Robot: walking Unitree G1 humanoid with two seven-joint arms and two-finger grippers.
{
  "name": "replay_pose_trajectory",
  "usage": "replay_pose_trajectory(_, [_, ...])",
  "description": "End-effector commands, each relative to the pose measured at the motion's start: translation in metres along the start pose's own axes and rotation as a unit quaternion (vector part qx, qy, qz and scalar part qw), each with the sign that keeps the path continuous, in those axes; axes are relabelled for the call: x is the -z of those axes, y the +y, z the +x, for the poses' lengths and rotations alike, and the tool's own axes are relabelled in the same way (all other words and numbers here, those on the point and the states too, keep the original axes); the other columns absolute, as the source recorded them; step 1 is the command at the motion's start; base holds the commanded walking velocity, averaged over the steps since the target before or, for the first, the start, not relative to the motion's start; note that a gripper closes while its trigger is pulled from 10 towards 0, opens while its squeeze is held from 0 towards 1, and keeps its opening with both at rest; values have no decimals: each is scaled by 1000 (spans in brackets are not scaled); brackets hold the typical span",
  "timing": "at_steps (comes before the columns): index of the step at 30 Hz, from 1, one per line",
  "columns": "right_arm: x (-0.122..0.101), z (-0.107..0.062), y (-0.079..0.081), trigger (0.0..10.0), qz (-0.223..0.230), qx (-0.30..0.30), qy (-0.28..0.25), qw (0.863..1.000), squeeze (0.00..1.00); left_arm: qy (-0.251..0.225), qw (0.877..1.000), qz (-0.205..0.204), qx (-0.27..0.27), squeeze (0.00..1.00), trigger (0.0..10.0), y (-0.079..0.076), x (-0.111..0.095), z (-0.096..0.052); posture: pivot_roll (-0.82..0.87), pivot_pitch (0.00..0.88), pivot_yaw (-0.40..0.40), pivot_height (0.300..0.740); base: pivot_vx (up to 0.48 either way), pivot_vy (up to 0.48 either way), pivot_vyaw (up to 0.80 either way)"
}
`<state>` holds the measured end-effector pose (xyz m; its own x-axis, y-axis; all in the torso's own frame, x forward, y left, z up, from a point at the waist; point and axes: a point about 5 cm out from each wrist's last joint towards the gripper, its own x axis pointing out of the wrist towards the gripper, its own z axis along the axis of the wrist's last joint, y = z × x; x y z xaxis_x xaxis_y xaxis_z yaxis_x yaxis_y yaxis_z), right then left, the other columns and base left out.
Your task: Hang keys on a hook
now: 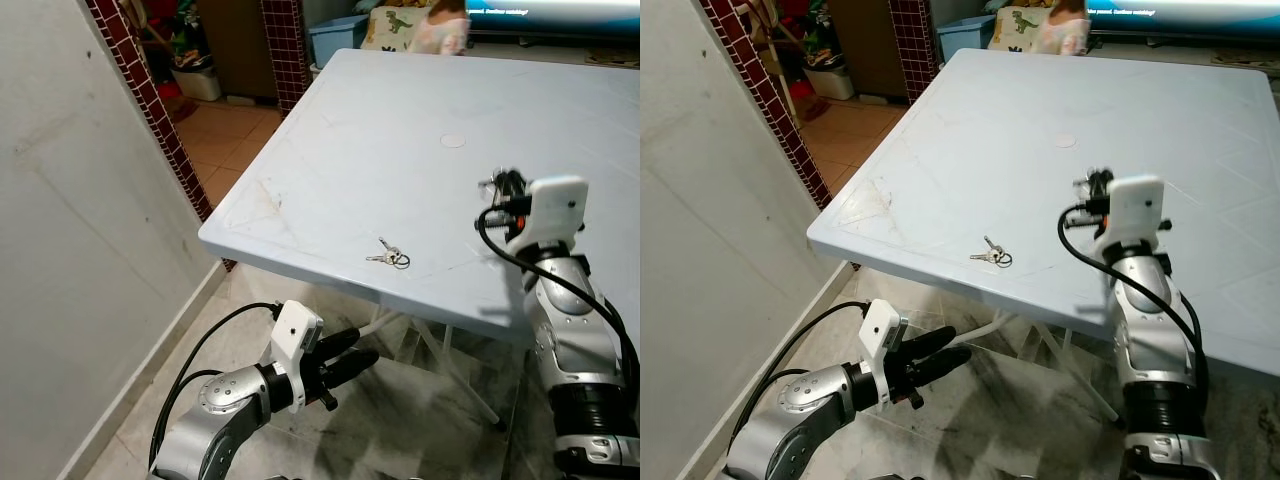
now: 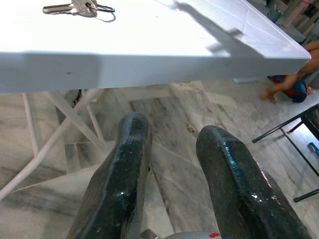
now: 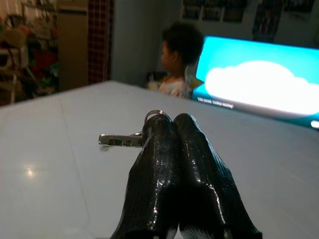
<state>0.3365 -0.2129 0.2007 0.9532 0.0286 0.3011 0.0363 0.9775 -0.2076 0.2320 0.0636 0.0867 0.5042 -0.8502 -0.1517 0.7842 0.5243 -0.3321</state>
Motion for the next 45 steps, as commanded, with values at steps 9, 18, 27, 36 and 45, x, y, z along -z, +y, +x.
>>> replay_pose_trajectory(9, [-20,6,15,0,13,-15,-20,1000,0,-42,986,68,-147,0,10000,34,-20,-9,-93,74,127,740,0,0,0])
replay_pose_trajectory(18, [-19,1,31,0,38,-45,-7,998,0,-65,953,108,-277,0,10000,74,-38,-38,-83,75,125,740,0,0,0])
replay_pose_trajectory(27, [-27,-6,45,10000,50,-53,-11,997,0,-116,917,96,-368,0,10000,84,-46,-39,-95,79,111,740,0,0,0])
replay_pose_trajectory(36, [-23,-11,63,10000,69,-70,11,995,0,-140,900,78,-404,0,10000,81,-41,-35,-74,68,93,740,0,0,444])
replay_pose_trajectory(45, [-24,-13,77,10000,78,-81,15,994,0,-134,894,75,-422,0,10000,85,-37,-29,-80,68,115,740,0,0,800])
